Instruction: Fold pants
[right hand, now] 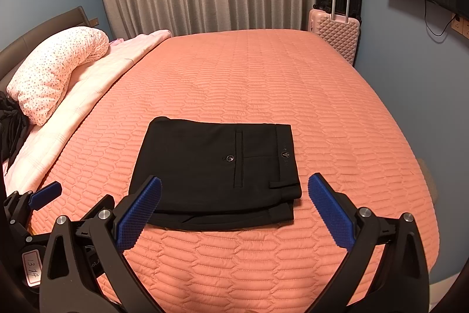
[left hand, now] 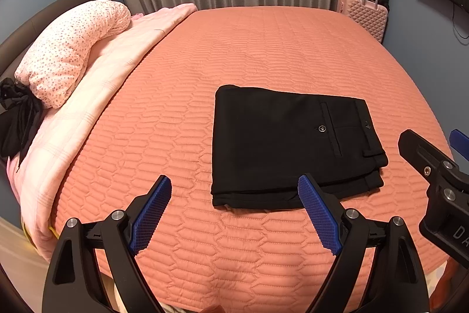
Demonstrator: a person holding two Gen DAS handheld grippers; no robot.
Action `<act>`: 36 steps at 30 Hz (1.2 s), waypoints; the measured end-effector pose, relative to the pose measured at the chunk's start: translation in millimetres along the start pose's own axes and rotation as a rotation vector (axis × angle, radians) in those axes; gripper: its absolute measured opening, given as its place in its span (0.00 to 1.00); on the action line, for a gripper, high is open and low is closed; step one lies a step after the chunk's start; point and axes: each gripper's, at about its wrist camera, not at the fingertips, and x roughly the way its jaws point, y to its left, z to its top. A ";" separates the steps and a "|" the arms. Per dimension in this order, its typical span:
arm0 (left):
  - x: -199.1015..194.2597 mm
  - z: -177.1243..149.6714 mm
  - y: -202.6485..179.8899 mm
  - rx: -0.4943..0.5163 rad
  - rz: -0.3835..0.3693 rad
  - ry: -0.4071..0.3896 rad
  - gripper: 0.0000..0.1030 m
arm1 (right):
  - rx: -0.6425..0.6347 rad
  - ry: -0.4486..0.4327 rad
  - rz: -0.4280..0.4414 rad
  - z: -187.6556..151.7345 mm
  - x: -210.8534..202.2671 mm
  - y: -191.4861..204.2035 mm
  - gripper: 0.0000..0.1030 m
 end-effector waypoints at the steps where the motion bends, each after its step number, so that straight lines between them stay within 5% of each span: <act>1: 0.1 0.1 -0.4 -0.001 0.002 -0.001 0.84 | 0.000 -0.001 0.000 -0.4 0.1 0.3 0.96; 20: 0.6 1.4 3.1 -0.014 -0.048 0.008 0.84 | -0.002 0.002 -0.003 -0.3 1.6 0.3 0.96; 36: -0.5 3.4 3.5 0.019 -0.002 -0.019 0.84 | -0.001 0.002 -0.013 -0.7 2.3 1.8 0.96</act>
